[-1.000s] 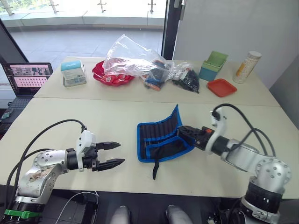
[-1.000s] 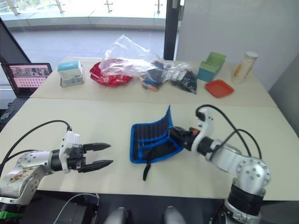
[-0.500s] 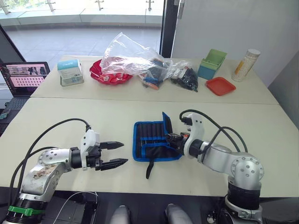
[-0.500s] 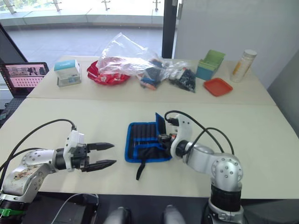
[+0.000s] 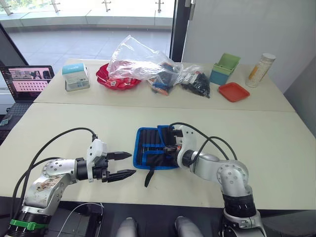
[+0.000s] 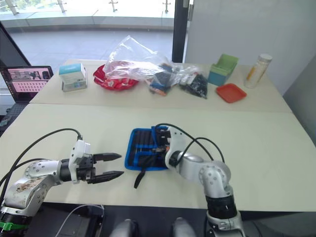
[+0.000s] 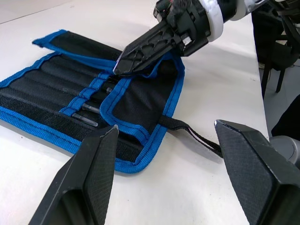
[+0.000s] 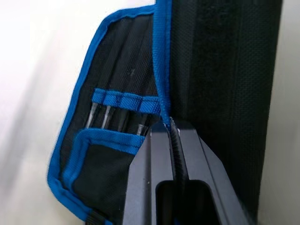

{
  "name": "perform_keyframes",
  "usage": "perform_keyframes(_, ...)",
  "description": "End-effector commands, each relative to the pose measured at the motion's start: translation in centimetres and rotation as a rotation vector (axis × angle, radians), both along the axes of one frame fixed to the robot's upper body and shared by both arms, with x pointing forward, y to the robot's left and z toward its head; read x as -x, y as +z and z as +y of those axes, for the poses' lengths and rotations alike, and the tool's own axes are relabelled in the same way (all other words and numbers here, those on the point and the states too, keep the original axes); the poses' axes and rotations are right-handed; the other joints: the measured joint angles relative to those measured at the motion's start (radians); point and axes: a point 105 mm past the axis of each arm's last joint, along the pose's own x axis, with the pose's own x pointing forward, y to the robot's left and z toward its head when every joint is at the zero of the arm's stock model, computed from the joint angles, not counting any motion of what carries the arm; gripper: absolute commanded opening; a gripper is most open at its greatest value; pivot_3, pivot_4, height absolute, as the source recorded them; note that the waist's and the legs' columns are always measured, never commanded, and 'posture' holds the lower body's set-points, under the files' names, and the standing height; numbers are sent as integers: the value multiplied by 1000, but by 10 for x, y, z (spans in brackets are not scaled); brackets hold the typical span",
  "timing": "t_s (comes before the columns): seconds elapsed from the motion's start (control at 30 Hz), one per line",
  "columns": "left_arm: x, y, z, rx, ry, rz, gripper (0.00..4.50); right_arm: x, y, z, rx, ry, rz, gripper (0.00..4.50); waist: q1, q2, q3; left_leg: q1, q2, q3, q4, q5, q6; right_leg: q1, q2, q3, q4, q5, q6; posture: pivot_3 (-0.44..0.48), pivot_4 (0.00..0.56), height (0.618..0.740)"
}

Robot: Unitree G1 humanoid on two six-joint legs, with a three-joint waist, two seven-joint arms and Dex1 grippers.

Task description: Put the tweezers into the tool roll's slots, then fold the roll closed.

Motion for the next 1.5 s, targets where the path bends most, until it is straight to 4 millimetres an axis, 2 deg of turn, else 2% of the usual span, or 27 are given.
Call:
perform_keyframes(0.03, 1, 4, -2, -1, -13, -28, 3489, 11, -51, -2, 116, 41, 147, 303, -3, -3, -2, 2, 1, 0, 0, 0, 0, 1, 0, 0, 0, 0, 0, 0, 150, 717)
perform_keyframes(0.13, 2, 4, -2, -3, -11, -28, 3489, 11, -44, 2, 67, 69, 129, 1232, -3, -3, -2, 7, 1, 0, -2, 0, 0, 5, 1, 0, 0, 0, 0, 0, 150, 717)
perform_keyframes(0.23, 3, 3, 0, -6, -6, -27, 3489, 3, -23, -2, 13, 63, 74, 2298, -1, -3, -2, 16, 1, 0, -4, 0, 0, 14, 1, 0, -3, 0, 0, 0, 150, 717)
perform_keyframes(0.4, 4, 3, 2, -8, -2, -27, 3489, -1, 13, -6, -67, 95, -11, 3985, 5, -2, -2, 15, 0, 0, -4, 0, 0, 15, 0, 0, -3, 0, 0, 0, 150, 717)
perform_keyframes(0.53, -1, 4, 2, -7, 3, -25, 3489, 2, 66, -2, -217, 213, -123, 3985, 9, -2, 0, 11, 0, 0, -4, 0, 0, 13, -1, 0, -4, 0, 0, 0, 150, 717)
perform_keyframes(0.67, -7, 6, 3, 6, 15, -19, 3489, -2, 90, -12, -309, 234, -159, 3985, 6, -2, 0, 3, 0, 0, -4, 1, 0, 1, 0, 0, 1, 0, -1, 0, 150, 717)
perform_keyframes(0.83, -15, 5, 4, 25, 45, 10, 3489, -11, 87, -41, -326, 191, -165, 3985, 4, -2, 0, -2, -1, 0, -4, 1, 0, -3, -1, -2, 0, 0, -1, 0, 150, 717)
perform_keyframes(0.97, -18, 4, 7, 41, 81, 17, 3489, -16, 68, -65, -227, 158, -204, 3985, 6, -2, 0, -2, -1, 0, -4, 1, 0, -2, -2, -2, 0, 0, -1, 0, 150, 717)
perform_keyframes(1.07, -16, 4, 7, 47, 91, 21, 3489, -16, 56, -74, -87, 217, -328, 3985, 5, -1, 0, -2, -1, 0, -4, 1, 0, -2, -2, -1, -1, 0, -1, 0, 150, 717)
perform_keyframes(1.2, -11, 3, 7, 47, 89, 31, 3489, -9, 53, -61, -115, 341, -469, 2854, -4, -1, 0, -2, 0, 0, -4, 1, 0, -3, 0, -1, -1, 0, -1, 0, 150, 717)
perform_keyframes(1.47, -9, 2, 9, 63, 118, 82, 3489, -24, 16, -43, 30, 398, -531, 68, 9, -1, 0, -1, -1, 0, -3, 2, -1, -2, -1, -1, 0, 0, -1, 0, 150, 717)
perform_keyframes(1.5, -9, 1, 8, 70, 126, 99, 3489, -26, 12, -40, 37, 388, -520, 25, 9, -1, 0, -1, -1, 0, -3, 2, -1, -2, -1, -1, 0, 0, -1, 0, 150, 717)
